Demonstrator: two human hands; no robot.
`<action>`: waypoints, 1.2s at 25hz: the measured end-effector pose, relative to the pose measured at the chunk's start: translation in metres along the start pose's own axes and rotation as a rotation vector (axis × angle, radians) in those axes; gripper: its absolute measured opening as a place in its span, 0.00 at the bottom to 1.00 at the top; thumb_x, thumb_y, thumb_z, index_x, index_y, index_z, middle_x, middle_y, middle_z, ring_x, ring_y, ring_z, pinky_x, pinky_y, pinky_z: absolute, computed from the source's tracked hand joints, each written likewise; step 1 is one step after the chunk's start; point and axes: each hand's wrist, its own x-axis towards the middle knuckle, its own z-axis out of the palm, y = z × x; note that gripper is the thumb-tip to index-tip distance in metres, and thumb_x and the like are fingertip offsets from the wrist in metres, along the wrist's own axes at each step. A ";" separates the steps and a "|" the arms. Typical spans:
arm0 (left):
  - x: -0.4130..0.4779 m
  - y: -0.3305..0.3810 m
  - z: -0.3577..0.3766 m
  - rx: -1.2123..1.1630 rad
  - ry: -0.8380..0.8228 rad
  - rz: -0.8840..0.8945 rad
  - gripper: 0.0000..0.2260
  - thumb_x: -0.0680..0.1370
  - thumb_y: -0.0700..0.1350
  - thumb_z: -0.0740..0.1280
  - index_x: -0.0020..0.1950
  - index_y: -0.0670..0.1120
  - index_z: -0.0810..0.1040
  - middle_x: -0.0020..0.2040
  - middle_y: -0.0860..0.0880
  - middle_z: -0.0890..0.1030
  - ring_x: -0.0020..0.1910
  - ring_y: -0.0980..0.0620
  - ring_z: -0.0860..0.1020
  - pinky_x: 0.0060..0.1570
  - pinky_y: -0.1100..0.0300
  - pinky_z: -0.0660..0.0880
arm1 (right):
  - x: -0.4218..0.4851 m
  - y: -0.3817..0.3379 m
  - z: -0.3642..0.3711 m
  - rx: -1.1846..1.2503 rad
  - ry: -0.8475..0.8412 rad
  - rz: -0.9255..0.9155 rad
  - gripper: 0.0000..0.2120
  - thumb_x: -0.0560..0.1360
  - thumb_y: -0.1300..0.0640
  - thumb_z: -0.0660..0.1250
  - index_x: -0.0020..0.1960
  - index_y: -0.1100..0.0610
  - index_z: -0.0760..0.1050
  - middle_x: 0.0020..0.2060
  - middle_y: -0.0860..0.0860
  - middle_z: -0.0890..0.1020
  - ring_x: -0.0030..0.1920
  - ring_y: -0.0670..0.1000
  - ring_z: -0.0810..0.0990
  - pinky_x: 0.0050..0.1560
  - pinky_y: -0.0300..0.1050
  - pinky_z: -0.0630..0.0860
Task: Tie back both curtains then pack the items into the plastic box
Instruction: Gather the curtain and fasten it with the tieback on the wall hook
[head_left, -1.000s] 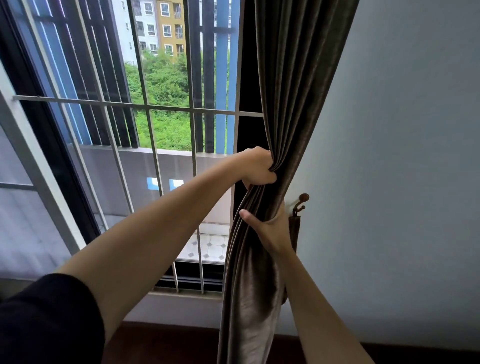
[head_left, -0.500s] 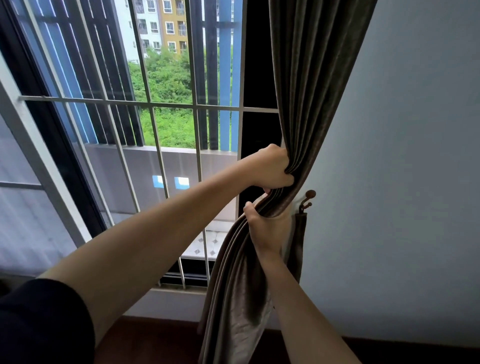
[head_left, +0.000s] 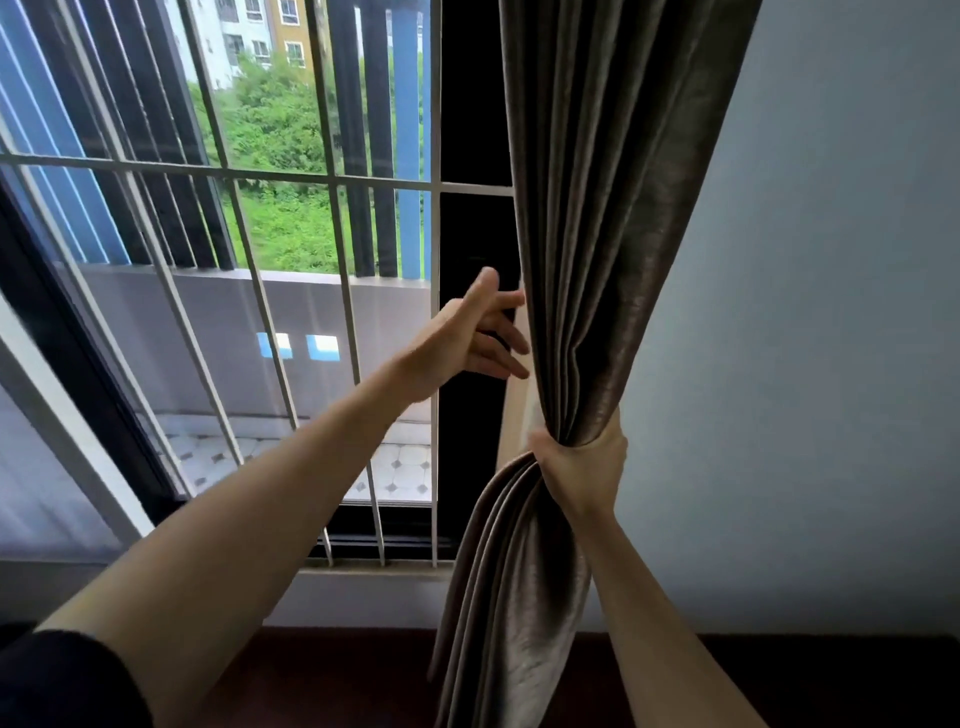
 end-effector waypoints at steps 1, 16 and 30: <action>0.008 -0.019 0.005 -0.028 0.118 -0.037 0.28 0.78 0.63 0.50 0.58 0.41 0.75 0.38 0.42 0.80 0.32 0.49 0.82 0.31 0.61 0.78 | 0.003 0.003 -0.009 0.005 0.009 -0.003 0.32 0.58 0.51 0.71 0.62 0.54 0.72 0.45 0.45 0.81 0.46 0.48 0.82 0.51 0.49 0.81; 0.116 -0.200 0.093 0.530 0.340 -0.406 0.20 0.76 0.45 0.65 0.66 0.41 0.68 0.58 0.42 0.76 0.56 0.42 0.76 0.51 0.54 0.75 | 0.090 0.032 -0.093 0.013 -0.064 -0.022 0.18 0.58 0.61 0.69 0.47 0.66 0.75 0.36 0.54 0.80 0.38 0.52 0.82 0.37 0.44 0.80; 0.052 -0.140 -0.014 0.666 0.119 -0.246 0.09 0.73 0.53 0.70 0.35 0.51 0.77 0.31 0.53 0.76 0.31 0.58 0.73 0.32 0.66 0.68 | 0.095 0.047 -0.020 0.143 -0.262 -0.089 0.16 0.59 0.64 0.69 0.47 0.66 0.76 0.37 0.51 0.81 0.40 0.49 0.83 0.43 0.43 0.80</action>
